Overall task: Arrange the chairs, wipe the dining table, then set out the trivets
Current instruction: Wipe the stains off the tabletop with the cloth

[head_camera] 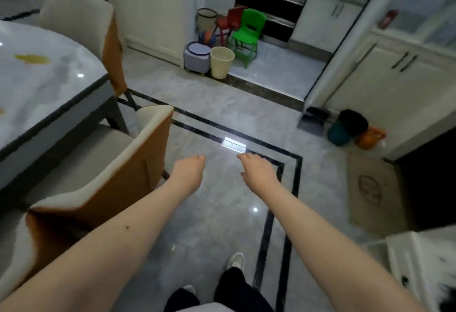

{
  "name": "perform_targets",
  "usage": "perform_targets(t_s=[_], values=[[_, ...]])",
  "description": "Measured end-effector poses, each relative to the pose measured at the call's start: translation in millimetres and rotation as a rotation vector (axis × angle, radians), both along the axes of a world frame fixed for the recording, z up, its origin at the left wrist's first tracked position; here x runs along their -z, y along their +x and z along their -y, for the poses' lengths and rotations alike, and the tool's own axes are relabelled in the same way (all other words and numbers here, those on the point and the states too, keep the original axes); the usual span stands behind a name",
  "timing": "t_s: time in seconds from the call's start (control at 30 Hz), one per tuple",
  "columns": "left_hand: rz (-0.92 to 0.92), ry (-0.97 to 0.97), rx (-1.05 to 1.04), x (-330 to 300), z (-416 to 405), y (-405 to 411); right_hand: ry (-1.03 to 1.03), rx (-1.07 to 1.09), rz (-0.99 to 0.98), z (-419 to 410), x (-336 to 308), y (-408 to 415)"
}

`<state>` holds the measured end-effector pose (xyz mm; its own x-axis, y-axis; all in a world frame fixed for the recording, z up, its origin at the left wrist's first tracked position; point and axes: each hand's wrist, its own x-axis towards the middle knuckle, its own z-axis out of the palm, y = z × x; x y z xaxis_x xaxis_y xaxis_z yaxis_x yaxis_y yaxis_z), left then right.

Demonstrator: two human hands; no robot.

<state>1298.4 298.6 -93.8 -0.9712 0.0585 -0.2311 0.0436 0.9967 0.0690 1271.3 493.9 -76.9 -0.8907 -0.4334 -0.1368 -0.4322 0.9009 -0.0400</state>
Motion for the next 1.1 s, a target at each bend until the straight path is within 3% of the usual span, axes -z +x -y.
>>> perform_targets(t_s=[0.4,0.7,1.1], values=[[-0.017,0.074,0.680,-17,-274,23,-0.029,0.736,-0.017,-243,-10,159],[-0.041,0.110,1.111,-29,-481,136,0.043,1.209,-0.028,-395,-22,330],[-0.012,0.124,1.671,-39,-651,307,-0.022,1.704,-0.073,-469,-22,535]])
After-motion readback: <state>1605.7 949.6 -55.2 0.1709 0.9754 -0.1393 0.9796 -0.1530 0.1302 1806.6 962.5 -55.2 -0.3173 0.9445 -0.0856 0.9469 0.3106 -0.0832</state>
